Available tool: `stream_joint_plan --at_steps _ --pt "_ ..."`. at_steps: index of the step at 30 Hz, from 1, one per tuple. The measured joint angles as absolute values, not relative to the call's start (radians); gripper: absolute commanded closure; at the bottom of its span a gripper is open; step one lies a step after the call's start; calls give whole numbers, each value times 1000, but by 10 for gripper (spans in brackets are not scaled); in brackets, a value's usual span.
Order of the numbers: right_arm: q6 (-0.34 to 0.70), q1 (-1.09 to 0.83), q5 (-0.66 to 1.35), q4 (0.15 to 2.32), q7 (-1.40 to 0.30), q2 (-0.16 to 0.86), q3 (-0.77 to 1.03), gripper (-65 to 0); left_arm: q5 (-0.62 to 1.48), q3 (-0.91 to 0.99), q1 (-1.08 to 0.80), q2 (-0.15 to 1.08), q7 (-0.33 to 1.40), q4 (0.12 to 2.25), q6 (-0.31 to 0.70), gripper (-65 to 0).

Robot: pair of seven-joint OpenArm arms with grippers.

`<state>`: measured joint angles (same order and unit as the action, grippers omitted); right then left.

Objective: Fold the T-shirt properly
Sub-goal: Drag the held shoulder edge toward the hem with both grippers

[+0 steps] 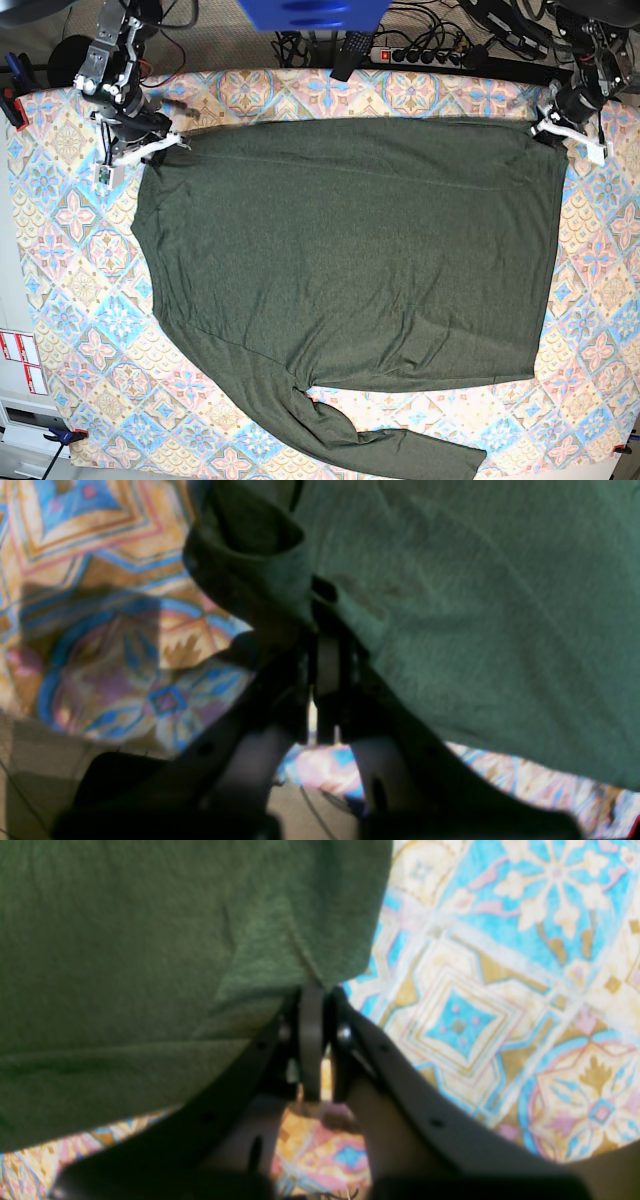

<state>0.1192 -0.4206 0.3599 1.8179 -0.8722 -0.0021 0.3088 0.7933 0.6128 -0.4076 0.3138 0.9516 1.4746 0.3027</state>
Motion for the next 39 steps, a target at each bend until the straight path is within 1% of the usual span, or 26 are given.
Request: stream_joint_plan --at_steps 3,9,12,19,23,29,36,39 --pt "118 -377 359 1813 -894 -7 308 -11 794 629 -356 319 944 1475 303 0" --pt "120 -247 366 1786 -869 -3 302 -11 790 629 -254 316 952 1474 302 0" --pt "117 -218 348 1749 -888 -3 302 -11 789 629 -201 316 954 1472 301 0" --pt "119 -93 353 1626 -871 -3 302 -11 780 626 -83 316 956 1462 293 0" --pt "111 -30 348 1524 -875 -2 304 -11 778 625 -7 310 955 1390 293 0" --pt "115 63 349 1436 -865 -2 304 -11 695 626 86 306 953 1276 289 0" --pt "111 120 345 1345 -865 -2 311 -11 643 626 169 290 943 1182 291 0" --pt "112 129 345 1320 -828 -3 308 -14 601 628 196 280 943 1142 289 0"
